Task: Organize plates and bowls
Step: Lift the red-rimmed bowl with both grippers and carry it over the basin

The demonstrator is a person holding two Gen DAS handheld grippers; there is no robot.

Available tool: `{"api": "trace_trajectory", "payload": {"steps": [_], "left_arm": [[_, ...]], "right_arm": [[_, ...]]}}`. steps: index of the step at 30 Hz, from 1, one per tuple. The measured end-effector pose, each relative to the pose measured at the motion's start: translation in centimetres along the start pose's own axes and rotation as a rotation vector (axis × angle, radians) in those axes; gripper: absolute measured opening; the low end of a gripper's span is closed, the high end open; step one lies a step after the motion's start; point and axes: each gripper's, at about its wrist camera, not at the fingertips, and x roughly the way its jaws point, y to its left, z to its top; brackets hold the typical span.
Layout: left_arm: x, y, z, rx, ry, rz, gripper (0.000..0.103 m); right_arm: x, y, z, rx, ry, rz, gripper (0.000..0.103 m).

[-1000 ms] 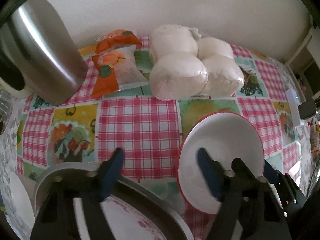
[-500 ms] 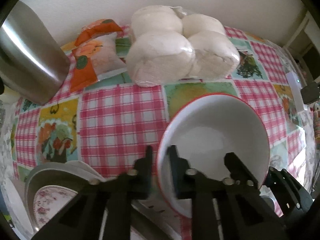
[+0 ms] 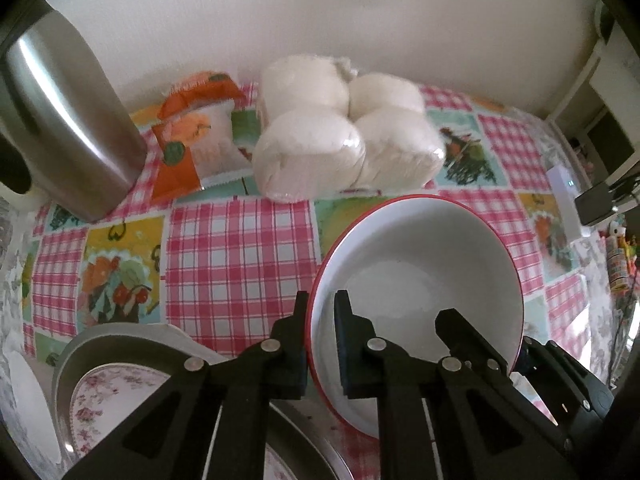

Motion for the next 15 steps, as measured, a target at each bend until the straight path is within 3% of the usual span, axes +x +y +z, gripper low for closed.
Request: {"api": "trace_trajectory", "payload": {"steps": [8, 15], "left_arm": [[-3.9, 0.0, -0.5, -0.014, -0.073, -0.006, 0.012], [-6.1, 0.9, -1.7, -0.044, -0.097, 0.009, 0.012]], "right_arm": [[-2.6, 0.9, 0.2, -0.019, -0.044, 0.047, 0.023], [-4.1, 2.6, -0.6, -0.063, -0.033, 0.074, 0.023]]}}
